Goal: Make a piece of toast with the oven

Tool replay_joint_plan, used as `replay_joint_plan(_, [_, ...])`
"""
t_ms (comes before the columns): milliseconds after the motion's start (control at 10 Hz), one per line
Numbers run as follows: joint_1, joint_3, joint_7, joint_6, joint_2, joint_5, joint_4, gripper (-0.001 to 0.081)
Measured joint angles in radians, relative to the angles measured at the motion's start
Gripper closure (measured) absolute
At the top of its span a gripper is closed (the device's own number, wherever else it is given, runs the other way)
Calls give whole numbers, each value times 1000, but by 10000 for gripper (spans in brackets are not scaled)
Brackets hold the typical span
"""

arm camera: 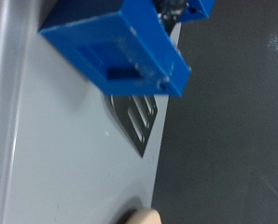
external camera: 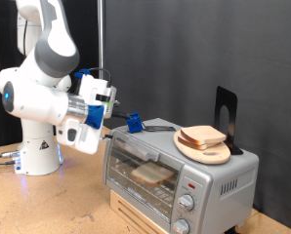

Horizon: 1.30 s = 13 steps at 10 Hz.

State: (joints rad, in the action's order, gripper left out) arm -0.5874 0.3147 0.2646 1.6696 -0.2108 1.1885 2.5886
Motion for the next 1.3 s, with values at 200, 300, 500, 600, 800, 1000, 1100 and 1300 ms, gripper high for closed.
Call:
replay_joint_plan(200, [1,13,-4,12,-23,-19,29,-2])
replay_joint_plan(300, [-6,10,-10,14,-27,-48,37,-2])
replay_joint_plan(500, [-43,-11,-57,17,-28,-119,34,-2])
replay_joint_plan(600, [-64,-27,-71,27,-28,-129,30,-2])
replay_joint_plan(800, [-97,-45,-76,67,-24,-129,14,-2])
replay_joint_plan(1000, [-98,-51,-77,-3,-21,-130,12,-2])
replay_joint_plan(1100, [-108,-78,-85,-107,-12,-143,-9,-2])
replay_joint_plan(1300, [-141,-135,-89,-239,45,-159,-88,-2])
